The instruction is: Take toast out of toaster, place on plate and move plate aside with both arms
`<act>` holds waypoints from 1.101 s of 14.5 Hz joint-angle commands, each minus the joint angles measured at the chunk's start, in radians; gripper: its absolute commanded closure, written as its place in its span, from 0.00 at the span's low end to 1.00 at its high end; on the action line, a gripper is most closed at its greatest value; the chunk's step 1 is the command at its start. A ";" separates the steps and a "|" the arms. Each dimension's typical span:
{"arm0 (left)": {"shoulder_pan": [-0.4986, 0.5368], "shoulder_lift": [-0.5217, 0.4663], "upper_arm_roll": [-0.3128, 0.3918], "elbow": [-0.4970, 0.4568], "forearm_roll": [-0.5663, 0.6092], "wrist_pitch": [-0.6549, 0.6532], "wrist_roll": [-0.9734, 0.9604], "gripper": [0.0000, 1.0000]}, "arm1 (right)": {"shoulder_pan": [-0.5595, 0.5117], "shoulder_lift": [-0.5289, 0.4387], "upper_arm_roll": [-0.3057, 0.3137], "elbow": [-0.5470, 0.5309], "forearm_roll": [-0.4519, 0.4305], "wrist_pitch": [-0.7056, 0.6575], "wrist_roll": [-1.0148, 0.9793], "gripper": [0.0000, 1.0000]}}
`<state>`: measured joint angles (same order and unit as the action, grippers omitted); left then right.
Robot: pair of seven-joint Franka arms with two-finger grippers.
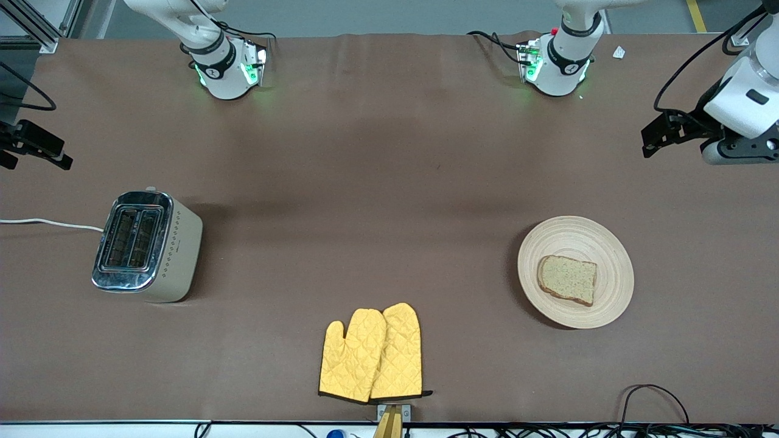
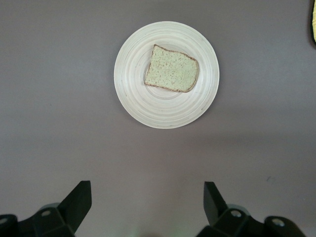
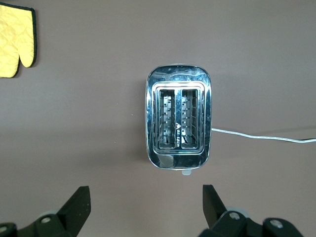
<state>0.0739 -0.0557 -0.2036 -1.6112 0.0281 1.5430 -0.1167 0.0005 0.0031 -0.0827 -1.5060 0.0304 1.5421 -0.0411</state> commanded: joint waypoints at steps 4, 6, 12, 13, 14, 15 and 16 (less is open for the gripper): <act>-0.005 -0.003 0.015 0.023 -0.025 -0.043 -0.003 0.00 | -0.007 -0.034 0.011 -0.034 -0.009 0.004 0.012 0.00; -0.006 0.008 0.015 0.036 -0.022 -0.043 -0.001 0.00 | -0.008 -0.034 0.011 -0.034 -0.009 0.004 0.012 0.00; -0.003 0.014 0.015 0.048 -0.017 -0.043 -0.001 0.00 | -0.008 -0.034 0.011 -0.036 -0.009 0.004 0.012 0.00; -0.002 0.014 0.015 0.048 -0.017 -0.043 -0.001 0.00 | -0.008 -0.034 0.011 -0.034 -0.009 0.004 0.012 0.00; -0.002 0.014 0.015 0.048 -0.017 -0.044 -0.001 0.00 | -0.008 -0.034 0.011 -0.034 -0.009 0.004 0.012 0.00; -0.002 0.014 0.015 0.048 -0.017 -0.046 -0.001 0.00 | -0.008 -0.035 0.011 -0.036 -0.009 0.004 0.012 0.00; -0.002 0.014 0.015 0.050 -0.019 -0.055 -0.003 0.00 | -0.008 -0.034 0.011 -0.036 -0.009 0.004 0.012 0.00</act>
<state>0.0751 -0.0547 -0.1928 -1.5948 0.0126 1.5219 -0.1180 0.0005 0.0031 -0.0827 -1.5061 0.0304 1.5413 -0.0411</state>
